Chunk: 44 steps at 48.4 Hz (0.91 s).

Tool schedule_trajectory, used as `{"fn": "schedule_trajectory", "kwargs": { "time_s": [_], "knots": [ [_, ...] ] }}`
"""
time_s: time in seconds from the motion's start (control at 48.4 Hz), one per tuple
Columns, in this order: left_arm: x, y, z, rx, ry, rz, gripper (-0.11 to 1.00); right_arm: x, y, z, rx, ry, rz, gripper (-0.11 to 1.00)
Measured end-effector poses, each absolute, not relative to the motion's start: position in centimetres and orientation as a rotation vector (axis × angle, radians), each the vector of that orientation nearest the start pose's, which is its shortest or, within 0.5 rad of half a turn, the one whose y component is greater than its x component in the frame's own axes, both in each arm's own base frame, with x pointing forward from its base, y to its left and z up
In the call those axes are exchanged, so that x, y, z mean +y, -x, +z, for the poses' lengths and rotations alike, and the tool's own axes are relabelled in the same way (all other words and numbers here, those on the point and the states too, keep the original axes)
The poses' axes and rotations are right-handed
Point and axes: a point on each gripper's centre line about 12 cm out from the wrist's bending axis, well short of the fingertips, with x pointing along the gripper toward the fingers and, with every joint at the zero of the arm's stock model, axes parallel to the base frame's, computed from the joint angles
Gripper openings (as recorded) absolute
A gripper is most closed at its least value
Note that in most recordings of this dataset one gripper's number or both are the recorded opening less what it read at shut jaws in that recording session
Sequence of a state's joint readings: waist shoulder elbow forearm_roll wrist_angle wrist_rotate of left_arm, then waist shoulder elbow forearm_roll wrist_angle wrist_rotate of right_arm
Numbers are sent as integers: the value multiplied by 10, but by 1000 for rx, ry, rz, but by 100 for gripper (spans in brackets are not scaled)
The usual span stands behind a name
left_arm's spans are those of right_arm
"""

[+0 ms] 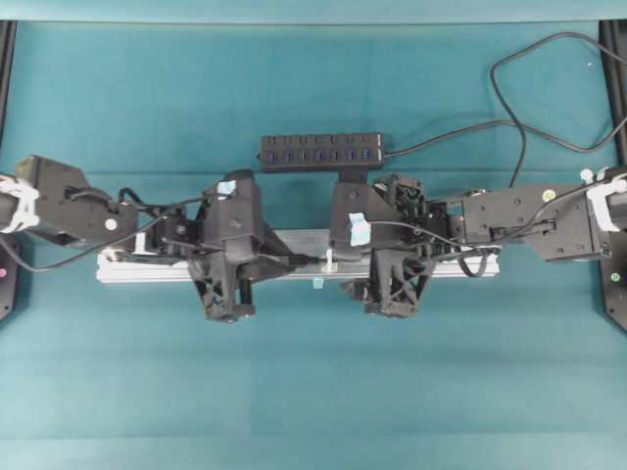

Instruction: Pass the USB cable through three rings with both arms.

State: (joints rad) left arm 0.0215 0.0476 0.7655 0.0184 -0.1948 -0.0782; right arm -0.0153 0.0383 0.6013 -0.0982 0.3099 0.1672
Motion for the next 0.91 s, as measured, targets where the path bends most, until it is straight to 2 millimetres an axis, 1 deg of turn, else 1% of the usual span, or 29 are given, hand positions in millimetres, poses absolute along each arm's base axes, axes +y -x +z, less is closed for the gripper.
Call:
{"fn": "schedule_trajectory", "kwargs": {
  "time_s": [0.186,0.454,0.62,0.909],
  "knots": [
    [7,-372,145,599,65,34,23,-9,-391,160,911,-61,-74,80],
    [7,-366,154,579,65,33,23,-8,-403,167,888,-60,-71,79],
    [7,-364,160,562,65,33,23,-7,-405,166,885,-60,-69,79],
    [7,-364,161,561,62,32,23,-7,-408,160,890,-60,-68,79]
  ]
}}
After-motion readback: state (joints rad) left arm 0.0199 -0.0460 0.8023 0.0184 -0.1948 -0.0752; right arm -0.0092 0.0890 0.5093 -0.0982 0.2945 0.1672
